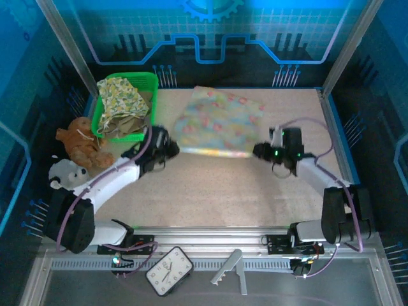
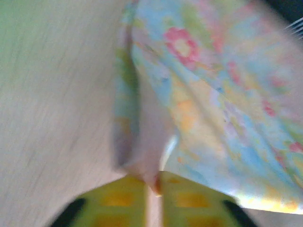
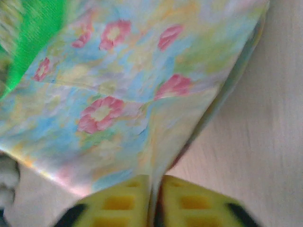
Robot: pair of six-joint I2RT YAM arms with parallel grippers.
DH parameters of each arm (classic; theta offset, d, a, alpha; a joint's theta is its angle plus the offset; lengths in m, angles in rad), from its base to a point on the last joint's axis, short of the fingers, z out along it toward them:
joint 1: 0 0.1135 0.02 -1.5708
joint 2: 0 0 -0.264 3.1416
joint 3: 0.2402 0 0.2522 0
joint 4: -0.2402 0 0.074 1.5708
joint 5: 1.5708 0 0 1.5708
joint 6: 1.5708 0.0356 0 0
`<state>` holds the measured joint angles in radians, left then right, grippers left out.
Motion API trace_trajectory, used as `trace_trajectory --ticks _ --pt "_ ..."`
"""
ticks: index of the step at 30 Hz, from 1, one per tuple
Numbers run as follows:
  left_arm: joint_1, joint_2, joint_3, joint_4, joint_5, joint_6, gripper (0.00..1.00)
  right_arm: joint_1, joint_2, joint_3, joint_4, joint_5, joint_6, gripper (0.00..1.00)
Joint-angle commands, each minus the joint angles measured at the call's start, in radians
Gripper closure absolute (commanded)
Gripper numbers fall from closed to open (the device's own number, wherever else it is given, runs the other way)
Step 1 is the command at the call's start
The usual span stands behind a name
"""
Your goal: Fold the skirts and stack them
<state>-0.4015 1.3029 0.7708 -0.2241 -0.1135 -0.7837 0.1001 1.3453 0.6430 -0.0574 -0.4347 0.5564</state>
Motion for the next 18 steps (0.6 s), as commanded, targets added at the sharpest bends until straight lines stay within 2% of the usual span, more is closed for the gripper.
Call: trace_trajectory --ticks 1,2,4,7,10,12,15,18 --pt "-0.002 -0.164 -0.148 -0.055 -0.049 -0.267 0.4 0.028 -0.132 -0.103 -0.052 -0.043 0.051 0.49" --pt "-0.008 -0.21 -0.185 -0.061 -0.043 -0.299 0.25 0.031 -0.168 -0.118 -0.097 -0.012 0.059 0.4" --pt "-0.025 -0.273 -0.198 -0.113 -0.06 -0.326 0.09 0.031 -0.227 -0.113 -0.198 0.06 0.06 0.27" --pt "-0.035 -0.293 -0.15 -0.204 -0.067 -0.315 0.01 0.032 -0.286 -0.066 -0.327 0.213 0.091 0.02" --pt "-0.047 -0.221 -0.072 -0.164 0.004 -0.26 0.01 0.032 -0.283 0.006 -0.351 0.287 0.12 0.0" --pt "-0.06 -0.139 0.002 -0.137 0.069 -0.23 0.01 0.035 -0.242 0.06 -0.334 0.284 0.12 0.0" --pt "-0.1 0.018 0.108 -0.106 0.148 -0.209 0.01 0.033 -0.127 0.14 -0.271 0.249 0.103 0.0" --pt "-0.129 0.162 0.169 -0.076 0.235 -0.213 0.01 0.032 0.031 0.245 -0.264 0.266 0.107 0.0"
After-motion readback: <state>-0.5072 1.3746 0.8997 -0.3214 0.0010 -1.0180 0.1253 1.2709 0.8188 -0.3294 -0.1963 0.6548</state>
